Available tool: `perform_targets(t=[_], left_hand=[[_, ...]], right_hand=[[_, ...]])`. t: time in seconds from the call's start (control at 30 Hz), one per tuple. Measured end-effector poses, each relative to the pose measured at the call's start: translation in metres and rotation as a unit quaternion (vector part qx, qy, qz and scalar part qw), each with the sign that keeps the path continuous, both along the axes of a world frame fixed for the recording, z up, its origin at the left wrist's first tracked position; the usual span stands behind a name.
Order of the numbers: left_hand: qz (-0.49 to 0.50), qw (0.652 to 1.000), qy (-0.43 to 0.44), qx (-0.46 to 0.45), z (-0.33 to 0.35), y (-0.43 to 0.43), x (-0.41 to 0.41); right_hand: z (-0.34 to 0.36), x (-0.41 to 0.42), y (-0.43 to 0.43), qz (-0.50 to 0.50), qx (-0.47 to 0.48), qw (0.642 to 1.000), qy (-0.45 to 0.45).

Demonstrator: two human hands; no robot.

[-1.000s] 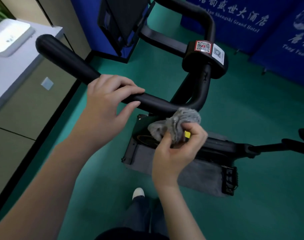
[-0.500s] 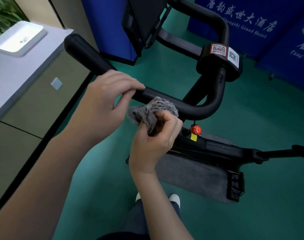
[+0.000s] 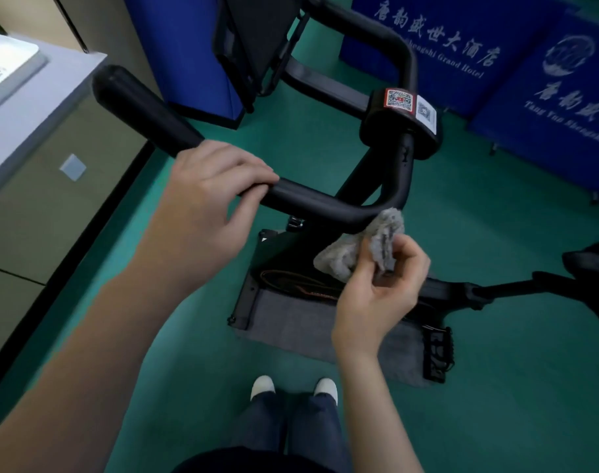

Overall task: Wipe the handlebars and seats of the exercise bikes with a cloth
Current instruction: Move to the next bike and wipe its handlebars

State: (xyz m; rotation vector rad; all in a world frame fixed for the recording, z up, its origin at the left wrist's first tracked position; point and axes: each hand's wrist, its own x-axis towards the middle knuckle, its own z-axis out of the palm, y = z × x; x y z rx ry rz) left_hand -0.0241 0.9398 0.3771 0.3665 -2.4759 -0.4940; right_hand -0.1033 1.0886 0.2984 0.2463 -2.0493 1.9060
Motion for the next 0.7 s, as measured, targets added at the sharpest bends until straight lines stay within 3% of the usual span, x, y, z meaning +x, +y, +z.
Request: perform_targets(t=[0.23, 0.57, 0.63, 0.7], left_hand=[[-0.061, 0.997, -0.046, 0.000, -0.012, 0.040, -0.041], [-0.004, 0.996, -0.085, 0.004, -0.020, 0.063, -0.062], [0.008, 0.996, -0.087, 0.010, -0.020, 0.066, -0.063], [0.018, 0.996, -0.089, 0.020, -0.018, 0.068, -0.065]], right_hand=[[0.006, -0.015, 0.003, -0.012, -0.034, 0.999, -0.013], [0.018, -0.100, 0.020, 0.063, 0.078, 0.994, -0.043], [0.025, -0.109, 0.029, 0.067, 0.085, 0.994, -0.010], [0.030, -0.112, 0.039, 0.109, 0.115, 0.983, 0.087]])
